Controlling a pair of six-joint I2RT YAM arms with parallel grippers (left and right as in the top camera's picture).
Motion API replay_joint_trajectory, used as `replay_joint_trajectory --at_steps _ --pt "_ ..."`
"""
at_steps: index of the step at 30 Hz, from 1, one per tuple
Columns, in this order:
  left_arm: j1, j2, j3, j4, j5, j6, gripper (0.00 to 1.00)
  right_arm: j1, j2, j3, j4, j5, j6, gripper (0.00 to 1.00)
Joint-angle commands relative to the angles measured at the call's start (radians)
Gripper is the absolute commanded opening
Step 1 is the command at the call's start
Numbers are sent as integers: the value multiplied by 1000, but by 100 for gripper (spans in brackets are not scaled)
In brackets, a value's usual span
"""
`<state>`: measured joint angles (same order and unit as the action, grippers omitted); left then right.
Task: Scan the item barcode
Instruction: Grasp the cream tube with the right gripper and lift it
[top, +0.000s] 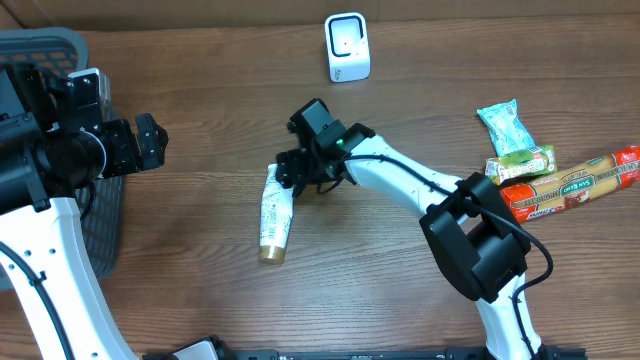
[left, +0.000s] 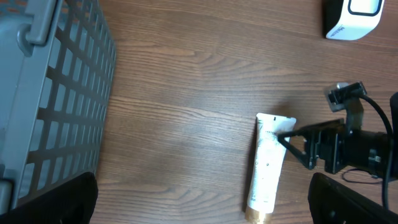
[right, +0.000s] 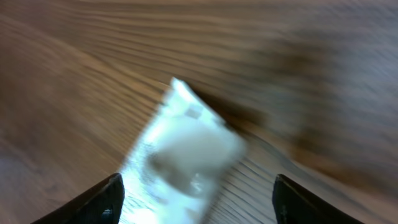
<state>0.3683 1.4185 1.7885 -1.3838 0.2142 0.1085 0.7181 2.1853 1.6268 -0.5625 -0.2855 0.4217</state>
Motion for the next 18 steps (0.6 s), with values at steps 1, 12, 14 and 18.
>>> replay_joint_trajectory --at_steps 1,12,14,18 --pt "3 2 14 0 15 15 100 57 17 2 31 26 -36 80" --pt "3 2 14 0 15 15 99 93 83 2 33 158 -24 62" --pt "3 2 14 0 15 15 100 92 92 2 14 158 -1 54" --pt "3 2 14 0 15 15 100 91 93 4 -10 150 1 36"
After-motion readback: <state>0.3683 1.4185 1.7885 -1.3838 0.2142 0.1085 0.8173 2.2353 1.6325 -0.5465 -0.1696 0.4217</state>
